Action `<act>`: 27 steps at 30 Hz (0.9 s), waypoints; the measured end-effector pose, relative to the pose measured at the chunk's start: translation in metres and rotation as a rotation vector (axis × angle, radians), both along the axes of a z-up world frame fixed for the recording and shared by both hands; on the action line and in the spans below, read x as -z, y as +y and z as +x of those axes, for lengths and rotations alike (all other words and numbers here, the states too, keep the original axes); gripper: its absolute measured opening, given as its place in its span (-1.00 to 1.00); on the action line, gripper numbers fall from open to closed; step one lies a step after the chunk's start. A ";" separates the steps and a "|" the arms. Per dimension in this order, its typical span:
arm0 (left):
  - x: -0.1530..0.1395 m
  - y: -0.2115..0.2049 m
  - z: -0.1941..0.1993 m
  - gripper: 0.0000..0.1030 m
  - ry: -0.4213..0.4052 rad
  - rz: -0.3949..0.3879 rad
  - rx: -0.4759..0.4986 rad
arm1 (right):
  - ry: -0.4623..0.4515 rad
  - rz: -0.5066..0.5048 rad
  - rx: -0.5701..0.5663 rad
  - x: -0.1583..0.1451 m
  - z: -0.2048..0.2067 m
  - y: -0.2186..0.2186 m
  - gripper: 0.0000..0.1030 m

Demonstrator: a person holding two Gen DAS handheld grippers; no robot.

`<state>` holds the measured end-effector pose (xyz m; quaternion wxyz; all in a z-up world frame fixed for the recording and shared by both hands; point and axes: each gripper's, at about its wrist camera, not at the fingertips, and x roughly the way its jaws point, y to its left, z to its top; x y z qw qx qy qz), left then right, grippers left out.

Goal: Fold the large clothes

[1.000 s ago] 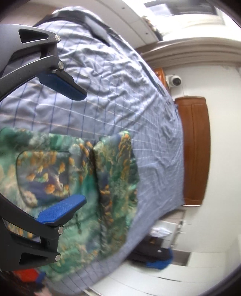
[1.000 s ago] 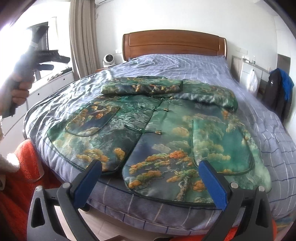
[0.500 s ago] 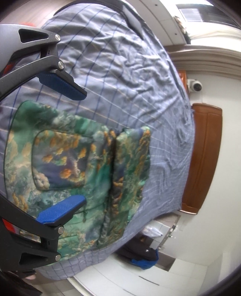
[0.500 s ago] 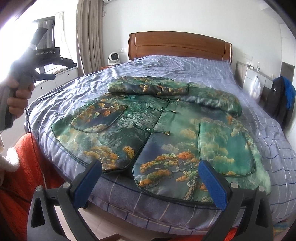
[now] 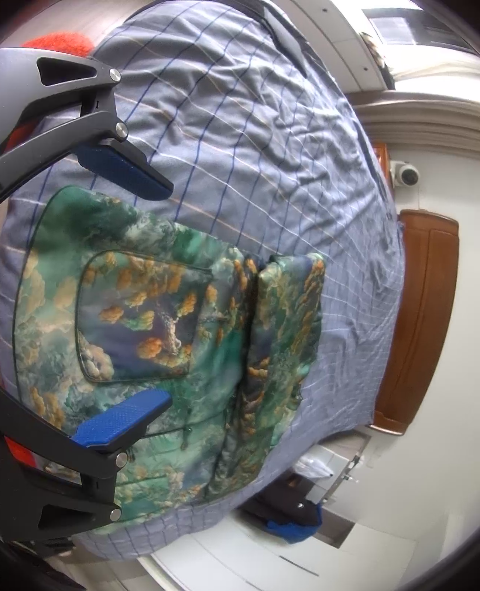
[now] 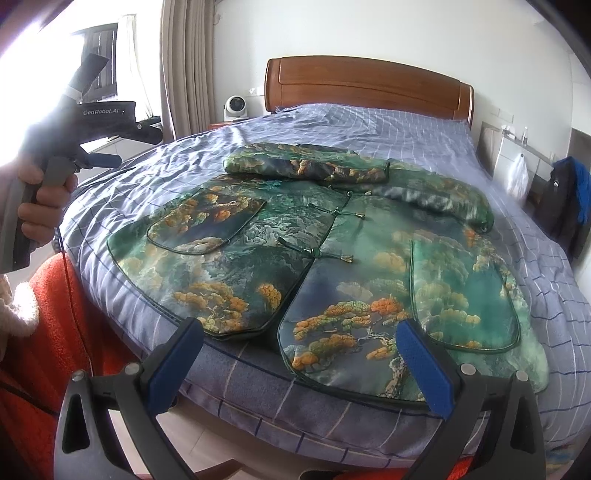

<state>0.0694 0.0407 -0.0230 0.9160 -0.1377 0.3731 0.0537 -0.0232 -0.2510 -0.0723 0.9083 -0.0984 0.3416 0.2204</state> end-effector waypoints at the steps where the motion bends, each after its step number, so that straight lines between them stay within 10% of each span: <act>1: 0.000 -0.001 0.000 0.98 0.000 0.005 0.001 | 0.001 0.000 0.000 0.000 0.000 0.000 0.99; 27: 0.009 -0.007 0.001 0.98 0.028 0.019 -0.002 | 0.008 -0.001 0.001 0.004 0.002 0.001 0.99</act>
